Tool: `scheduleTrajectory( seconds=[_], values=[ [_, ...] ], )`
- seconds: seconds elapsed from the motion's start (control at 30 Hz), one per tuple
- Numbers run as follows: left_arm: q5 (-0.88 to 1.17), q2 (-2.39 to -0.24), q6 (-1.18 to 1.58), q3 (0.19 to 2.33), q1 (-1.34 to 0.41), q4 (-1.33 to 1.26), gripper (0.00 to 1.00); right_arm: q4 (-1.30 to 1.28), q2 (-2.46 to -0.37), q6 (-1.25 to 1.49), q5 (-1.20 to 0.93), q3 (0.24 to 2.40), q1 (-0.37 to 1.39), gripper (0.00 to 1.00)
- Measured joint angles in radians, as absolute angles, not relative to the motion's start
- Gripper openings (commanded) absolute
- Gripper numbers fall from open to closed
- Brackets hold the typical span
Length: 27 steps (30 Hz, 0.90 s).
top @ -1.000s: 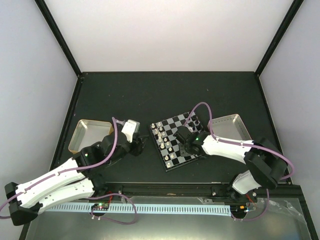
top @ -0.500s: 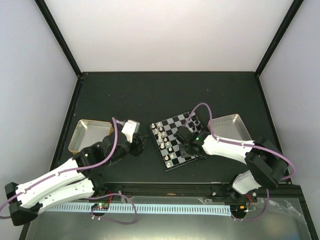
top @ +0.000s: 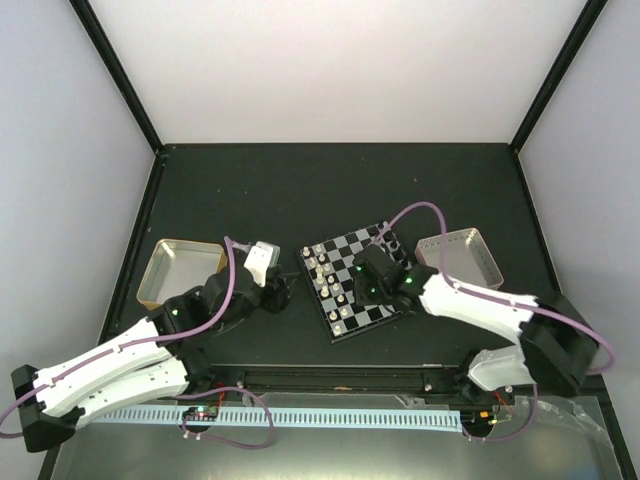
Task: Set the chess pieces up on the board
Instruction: Pick up the chess piece from the chessboard, then place the chess piece on the chessboard.
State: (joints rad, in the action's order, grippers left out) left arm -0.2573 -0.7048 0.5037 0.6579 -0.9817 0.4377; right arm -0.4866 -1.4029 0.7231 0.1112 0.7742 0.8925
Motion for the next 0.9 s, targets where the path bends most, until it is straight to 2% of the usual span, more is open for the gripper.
scheduleTrajectory(
  seconds=[0.23,0.5,0.73,0.9],
  values=[
    [-0.165,-0.689,0.540,0.535,-0.982,0.262,0.63,-0.169,-1.150,1.000,-0.044,0.698,0.892,0.17],
    [-0.042,-0.744,0.563,0.434,-0.982,0.008,0.61,0.160,-1.113,1.372,-0.188,0.579,0.892,0.17],
    [0.014,-0.801,0.583,0.434,-0.982,-0.132,0.51,0.331,-1.135,1.550,-0.275,0.541,0.893,0.17],
    [0.023,-0.819,0.590,0.434,-0.982,-0.163,0.38,0.386,-1.138,1.591,-0.309,0.532,0.894,0.17]
  ],
)
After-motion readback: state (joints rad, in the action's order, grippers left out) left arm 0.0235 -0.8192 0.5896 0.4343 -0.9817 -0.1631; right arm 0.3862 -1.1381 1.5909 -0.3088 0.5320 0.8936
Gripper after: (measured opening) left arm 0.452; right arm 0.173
